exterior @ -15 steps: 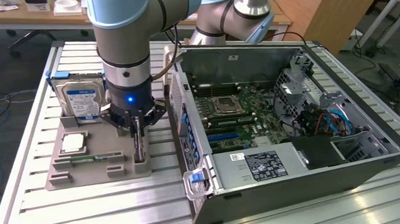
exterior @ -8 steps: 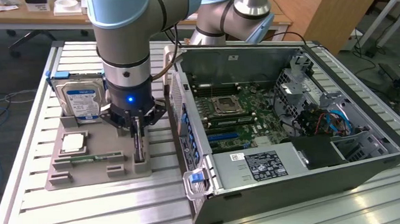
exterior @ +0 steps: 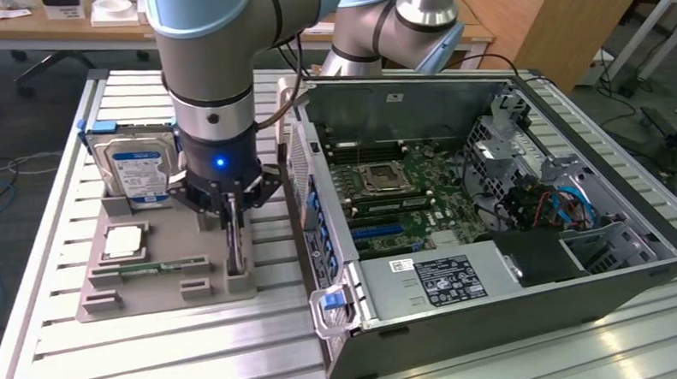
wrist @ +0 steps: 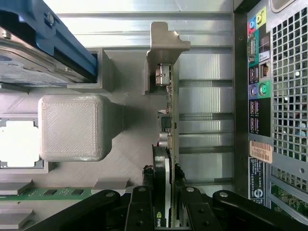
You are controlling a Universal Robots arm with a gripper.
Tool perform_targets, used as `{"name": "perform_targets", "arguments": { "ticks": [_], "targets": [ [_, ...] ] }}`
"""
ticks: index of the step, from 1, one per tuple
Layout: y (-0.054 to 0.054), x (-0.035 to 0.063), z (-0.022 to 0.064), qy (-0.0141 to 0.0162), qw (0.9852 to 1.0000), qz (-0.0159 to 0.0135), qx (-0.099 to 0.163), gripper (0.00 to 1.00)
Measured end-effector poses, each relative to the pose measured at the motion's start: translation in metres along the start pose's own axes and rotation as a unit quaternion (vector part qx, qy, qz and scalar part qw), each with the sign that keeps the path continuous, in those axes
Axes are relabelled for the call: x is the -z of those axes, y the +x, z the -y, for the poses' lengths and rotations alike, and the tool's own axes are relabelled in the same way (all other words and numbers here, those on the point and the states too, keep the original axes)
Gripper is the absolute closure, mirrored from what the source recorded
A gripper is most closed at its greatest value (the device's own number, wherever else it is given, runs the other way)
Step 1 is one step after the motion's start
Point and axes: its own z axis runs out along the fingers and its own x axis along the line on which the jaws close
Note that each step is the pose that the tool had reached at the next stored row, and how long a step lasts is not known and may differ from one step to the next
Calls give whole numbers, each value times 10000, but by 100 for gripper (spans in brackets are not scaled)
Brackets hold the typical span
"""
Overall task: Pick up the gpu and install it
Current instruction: 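Pick up the gpu and move the gpu toward the slot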
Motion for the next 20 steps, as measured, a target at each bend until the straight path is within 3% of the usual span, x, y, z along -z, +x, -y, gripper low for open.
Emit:
{"name": "perform_targets", "arguments": {
  "ticks": [20],
  "targets": [
    [-12,509,-23,0,10000,0,0,73]
  ]
}}
